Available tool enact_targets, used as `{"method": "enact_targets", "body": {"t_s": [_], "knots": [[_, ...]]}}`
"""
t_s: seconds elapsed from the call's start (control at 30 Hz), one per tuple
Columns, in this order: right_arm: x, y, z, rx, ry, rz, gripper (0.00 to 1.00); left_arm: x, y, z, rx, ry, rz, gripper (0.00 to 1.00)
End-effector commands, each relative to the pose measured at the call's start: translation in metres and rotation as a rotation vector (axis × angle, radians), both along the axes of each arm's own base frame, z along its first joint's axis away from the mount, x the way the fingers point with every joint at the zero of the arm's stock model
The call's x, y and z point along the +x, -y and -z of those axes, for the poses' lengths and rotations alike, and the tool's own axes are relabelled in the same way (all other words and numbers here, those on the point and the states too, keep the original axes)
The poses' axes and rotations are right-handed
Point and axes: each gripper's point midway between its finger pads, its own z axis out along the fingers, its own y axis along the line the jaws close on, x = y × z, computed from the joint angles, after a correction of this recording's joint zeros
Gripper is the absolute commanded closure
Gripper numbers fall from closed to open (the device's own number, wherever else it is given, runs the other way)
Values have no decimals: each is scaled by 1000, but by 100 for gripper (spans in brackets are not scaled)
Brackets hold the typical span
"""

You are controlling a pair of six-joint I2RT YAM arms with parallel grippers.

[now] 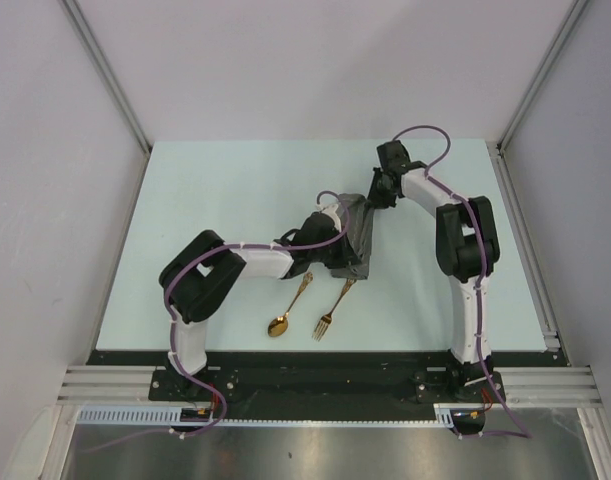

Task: Fold the napkin into a case and place the utensils inside
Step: Fold the 2/3-rectangle-folded napkin at the center of the board.

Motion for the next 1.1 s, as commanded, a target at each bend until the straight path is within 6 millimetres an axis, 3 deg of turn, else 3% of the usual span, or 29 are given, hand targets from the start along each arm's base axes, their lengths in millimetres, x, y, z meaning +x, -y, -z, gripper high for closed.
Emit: {"method": "enact_targets", "body": {"t_s": [0.0, 0.3, 0.5, 0.6, 0.93, 1.07], "knots": [[48, 12, -40, 15, 167, 36, 88, 1, 18, -21, -47, -32, 66, 100], [70, 44, -45, -1, 185, 65, 89, 19, 38, -22, -52, -38, 95, 100], [72, 47, -39, -7, 177, 50, 91, 19, 37, -18, -48, -42, 92, 100], [69, 44, -38, -21, 171, 42, 88, 16, 30, -11, -38, -54, 91, 100], [71, 12, -60, 2, 215, 14, 82, 12, 1, 2, -34, -61, 67, 100], [72, 3, -55, 4, 193, 4, 80, 11, 0, 4, -36, -71, 67, 100]]}}
